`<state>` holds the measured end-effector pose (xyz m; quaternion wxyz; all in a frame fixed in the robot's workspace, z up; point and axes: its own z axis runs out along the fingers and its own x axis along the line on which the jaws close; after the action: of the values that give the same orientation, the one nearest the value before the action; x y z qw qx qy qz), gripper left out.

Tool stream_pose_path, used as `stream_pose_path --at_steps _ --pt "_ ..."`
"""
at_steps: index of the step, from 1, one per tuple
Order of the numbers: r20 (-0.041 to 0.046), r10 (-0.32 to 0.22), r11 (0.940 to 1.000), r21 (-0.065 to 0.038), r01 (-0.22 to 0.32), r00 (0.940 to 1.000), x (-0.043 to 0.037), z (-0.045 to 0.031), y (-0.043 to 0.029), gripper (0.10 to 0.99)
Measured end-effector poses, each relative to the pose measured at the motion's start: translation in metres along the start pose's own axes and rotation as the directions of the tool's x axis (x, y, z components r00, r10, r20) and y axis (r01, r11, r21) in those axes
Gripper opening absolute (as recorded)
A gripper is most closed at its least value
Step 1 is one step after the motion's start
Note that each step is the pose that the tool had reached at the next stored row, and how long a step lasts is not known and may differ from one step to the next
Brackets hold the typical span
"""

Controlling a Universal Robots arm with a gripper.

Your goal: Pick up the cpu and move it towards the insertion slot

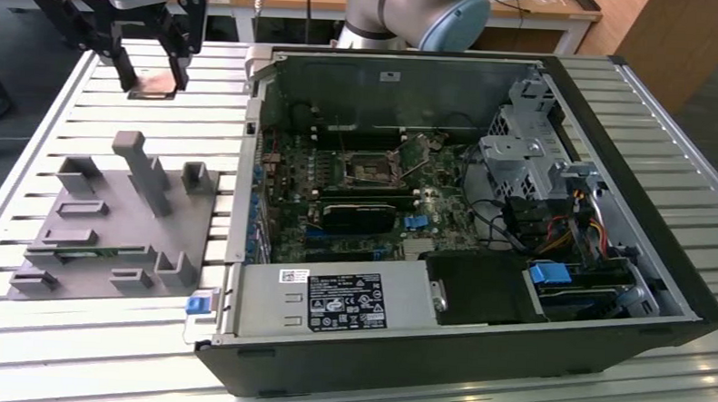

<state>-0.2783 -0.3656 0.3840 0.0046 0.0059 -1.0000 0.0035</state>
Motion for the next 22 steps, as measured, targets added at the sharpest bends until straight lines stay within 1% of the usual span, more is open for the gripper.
stream_pose_path --at_steps 6,22 --pt "-0.0001 0.0 1.0 0.0 0.0 1.0 -0.0063 -0.0001 -0.0001 0.541" --pt "-0.0001 0.0 1.0 0.0 0.0 1.0 -0.0144 -0.0002 -0.0002 0.541"
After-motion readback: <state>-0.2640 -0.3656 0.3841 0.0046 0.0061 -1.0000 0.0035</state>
